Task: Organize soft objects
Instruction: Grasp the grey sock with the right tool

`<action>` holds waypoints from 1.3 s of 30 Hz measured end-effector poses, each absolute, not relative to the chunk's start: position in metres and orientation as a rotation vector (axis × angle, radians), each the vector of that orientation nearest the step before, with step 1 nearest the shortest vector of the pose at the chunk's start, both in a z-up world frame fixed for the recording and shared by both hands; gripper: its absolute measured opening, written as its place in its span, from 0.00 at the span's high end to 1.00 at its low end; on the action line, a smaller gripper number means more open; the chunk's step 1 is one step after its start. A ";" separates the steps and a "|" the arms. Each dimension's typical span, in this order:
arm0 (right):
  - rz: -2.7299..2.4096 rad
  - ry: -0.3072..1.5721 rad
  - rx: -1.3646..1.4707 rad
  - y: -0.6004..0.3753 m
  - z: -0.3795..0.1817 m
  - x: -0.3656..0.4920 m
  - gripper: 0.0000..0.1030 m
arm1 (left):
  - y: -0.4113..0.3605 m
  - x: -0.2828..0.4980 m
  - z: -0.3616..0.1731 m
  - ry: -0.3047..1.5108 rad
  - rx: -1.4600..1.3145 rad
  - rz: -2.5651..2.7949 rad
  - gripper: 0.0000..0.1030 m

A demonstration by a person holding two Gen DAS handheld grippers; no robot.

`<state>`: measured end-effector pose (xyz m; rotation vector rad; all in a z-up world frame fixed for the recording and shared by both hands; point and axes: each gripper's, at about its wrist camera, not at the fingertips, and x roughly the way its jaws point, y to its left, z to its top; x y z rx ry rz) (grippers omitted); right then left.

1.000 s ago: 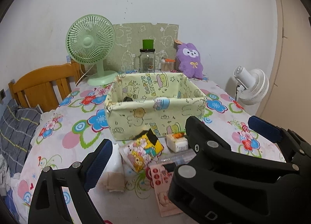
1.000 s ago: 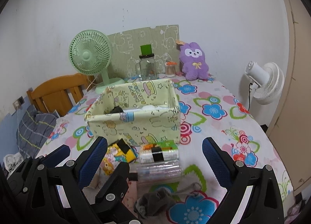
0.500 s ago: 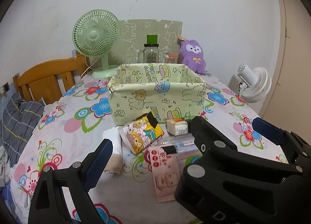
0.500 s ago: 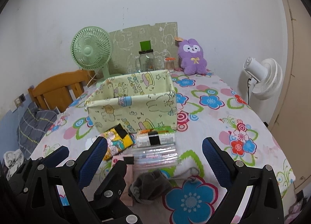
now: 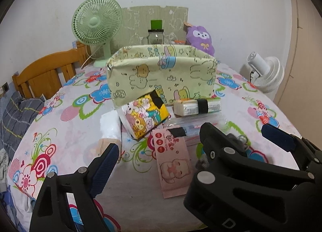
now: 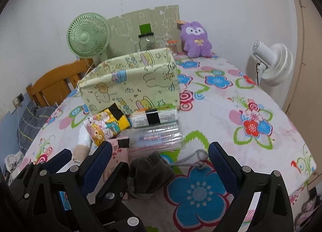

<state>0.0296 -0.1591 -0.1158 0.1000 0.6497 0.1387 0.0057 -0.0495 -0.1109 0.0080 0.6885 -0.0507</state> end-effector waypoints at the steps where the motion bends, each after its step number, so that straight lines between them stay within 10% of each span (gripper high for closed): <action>1: 0.138 0.658 0.099 -0.159 -0.118 0.030 0.05 | -0.049 0.006 -0.113 0.691 0.009 -0.045 0.12; 8: 0.149 0.680 0.117 -0.158 -0.125 0.036 0.11 | -0.048 0.007 -0.116 0.677 0.028 -0.021 0.12; 21: 0.216 0.739 0.182 -0.157 -0.130 0.046 0.64 | -0.043 0.016 -0.120 0.696 0.012 -0.019 0.12; 39: 0.119 0.708 0.158 -0.175 -0.127 0.050 0.71 | -0.058 0.034 -0.127 0.756 -0.019 -0.033 0.37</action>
